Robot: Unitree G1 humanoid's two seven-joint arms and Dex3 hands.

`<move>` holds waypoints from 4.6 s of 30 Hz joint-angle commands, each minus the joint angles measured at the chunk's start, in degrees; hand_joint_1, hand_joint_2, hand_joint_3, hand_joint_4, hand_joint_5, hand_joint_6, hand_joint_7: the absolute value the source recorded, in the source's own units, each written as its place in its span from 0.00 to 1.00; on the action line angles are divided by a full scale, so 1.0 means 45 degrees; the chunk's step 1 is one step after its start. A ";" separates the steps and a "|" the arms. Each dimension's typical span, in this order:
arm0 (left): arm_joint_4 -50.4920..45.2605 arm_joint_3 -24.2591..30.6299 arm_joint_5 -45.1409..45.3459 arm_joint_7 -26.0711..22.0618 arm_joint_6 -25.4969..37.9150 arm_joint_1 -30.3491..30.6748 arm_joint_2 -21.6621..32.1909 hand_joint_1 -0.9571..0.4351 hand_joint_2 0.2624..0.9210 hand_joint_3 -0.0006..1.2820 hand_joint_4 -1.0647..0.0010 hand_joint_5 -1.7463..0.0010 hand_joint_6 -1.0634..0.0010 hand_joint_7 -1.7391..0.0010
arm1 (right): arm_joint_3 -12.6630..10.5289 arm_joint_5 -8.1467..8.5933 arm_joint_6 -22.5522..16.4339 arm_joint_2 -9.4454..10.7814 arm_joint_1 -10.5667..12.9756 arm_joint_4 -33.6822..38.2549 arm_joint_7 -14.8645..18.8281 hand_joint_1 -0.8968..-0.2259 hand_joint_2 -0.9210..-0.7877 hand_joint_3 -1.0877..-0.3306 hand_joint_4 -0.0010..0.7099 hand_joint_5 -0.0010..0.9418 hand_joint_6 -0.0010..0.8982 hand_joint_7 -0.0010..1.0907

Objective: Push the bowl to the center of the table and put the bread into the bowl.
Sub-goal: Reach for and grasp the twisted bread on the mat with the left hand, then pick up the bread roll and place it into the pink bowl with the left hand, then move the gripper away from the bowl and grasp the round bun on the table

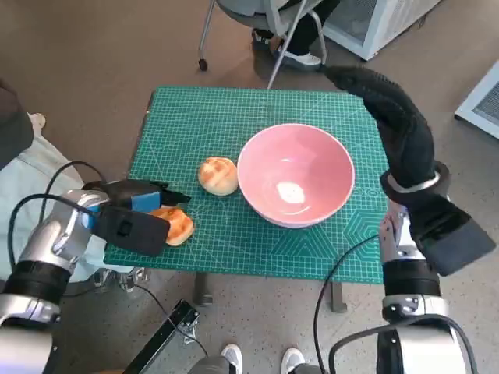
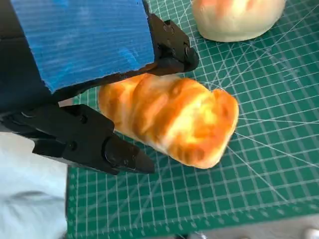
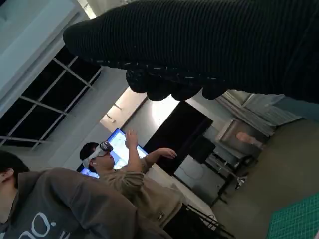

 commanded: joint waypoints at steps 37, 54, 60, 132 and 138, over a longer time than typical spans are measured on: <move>-0.4432 0.4432 -0.6054 0.0897 -0.1352 -0.2090 -0.1136 0.69 1.00 0.05 0.44 0.32 0.33 0.34 | -0.0025 0.0329 0.0344 -0.0024 0.0392 0.0022 0.0136 0.40 0.00 0.38 0.41 0.00 0.00 0.74; 0.0022 0.1920 -0.2235 0.3862 -0.3357 -0.4938 -0.3765 0.69 1.00 0.04 0.39 0.32 0.33 0.36 | 0.0009 0.0412 0.0463 -0.0183 0.0674 -0.0433 0.0113 0.36 0.00 0.40 0.41 0.00 0.00 0.74; 0.2397 0.1134 -0.1235 0.4988 -0.3793 -0.5705 -0.4591 0.69 1.00 0.05 0.40 0.30 0.35 0.37 | -0.0035 0.0433 0.0506 -0.0249 0.0771 -0.0527 0.0099 0.35 0.00 0.40 0.41 0.00 0.01 0.74; 0.2667 0.1651 -0.2520 0.1013 0.0559 -0.4163 -0.2546 0.68 0.83 0.00 0.87 1.00 0.74 0.98 | 0.0011 0.0554 0.0769 -0.0327 0.0966 -0.0797 -0.0028 0.36 0.00 0.44 0.42 0.00 0.00 0.77; 0.3413 0.1225 -0.2008 0.1482 0.0581 -0.4371 -0.2926 0.66 0.83 0.00 0.87 1.00 0.73 0.98 | -0.0023 0.0584 0.0737 -0.0406 0.0979 -0.0782 0.0055 0.36 0.00 0.44 0.42 0.00 0.01 0.77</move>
